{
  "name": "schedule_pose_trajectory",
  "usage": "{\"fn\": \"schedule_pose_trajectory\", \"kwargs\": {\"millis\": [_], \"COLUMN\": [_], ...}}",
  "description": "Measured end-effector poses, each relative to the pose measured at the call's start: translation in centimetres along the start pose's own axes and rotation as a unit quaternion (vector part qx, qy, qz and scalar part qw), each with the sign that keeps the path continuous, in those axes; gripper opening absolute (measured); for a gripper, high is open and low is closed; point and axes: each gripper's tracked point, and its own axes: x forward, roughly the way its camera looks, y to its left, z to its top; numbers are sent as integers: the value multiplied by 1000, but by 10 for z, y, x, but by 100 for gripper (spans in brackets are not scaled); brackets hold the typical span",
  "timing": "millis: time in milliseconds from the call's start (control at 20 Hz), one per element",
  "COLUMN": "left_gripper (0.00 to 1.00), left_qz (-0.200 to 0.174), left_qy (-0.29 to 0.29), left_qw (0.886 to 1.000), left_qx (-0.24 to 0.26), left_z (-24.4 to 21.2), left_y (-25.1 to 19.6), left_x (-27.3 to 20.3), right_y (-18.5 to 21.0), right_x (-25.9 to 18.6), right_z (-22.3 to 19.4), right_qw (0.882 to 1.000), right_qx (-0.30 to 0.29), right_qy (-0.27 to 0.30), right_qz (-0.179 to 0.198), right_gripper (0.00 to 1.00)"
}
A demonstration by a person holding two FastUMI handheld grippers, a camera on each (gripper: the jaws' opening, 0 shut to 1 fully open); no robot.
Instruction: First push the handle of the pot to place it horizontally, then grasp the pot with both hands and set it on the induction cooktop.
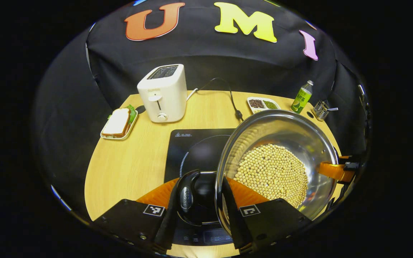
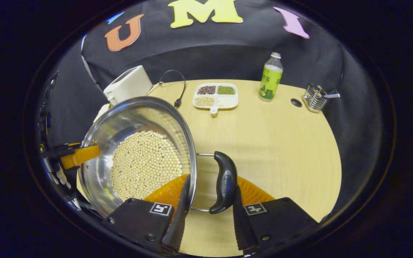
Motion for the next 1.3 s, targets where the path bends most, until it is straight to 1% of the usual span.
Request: {"fn": "schedule_pose_trajectory", "kwargs": {"millis": [200,500,800,1000,1150,1300], "left_gripper": [60,60,60,61,61,61], "left_qz": [6,12,9,2,-3,-4], "left_qy": [7,16,25,24,23,12], "left_qw": [1000,1000,1000,1000,1000,1000], "left_qx": [-3,-7,-14,-6,-4,7], "left_z": [0,1,-1,-1,-2,-1], "left_y": [28,55,64,64,64,64], "left_x": [10,24,35,40,41,42], "right_y": [0,0,0,2,2,2], "right_x": [1,0,-3,-5,-3,-2], "right_z": [1,3,5,5,5,2], "right_qw": [1000,1000,999,999,1000,999], "right_qx": [-1,-4,2,2,14,9], "right_qy": [12,26,35,31,26,30], "right_qz": [0,-1,-6,-8,0,-2], "right_gripper": [58,58,58,57,58,58]}}
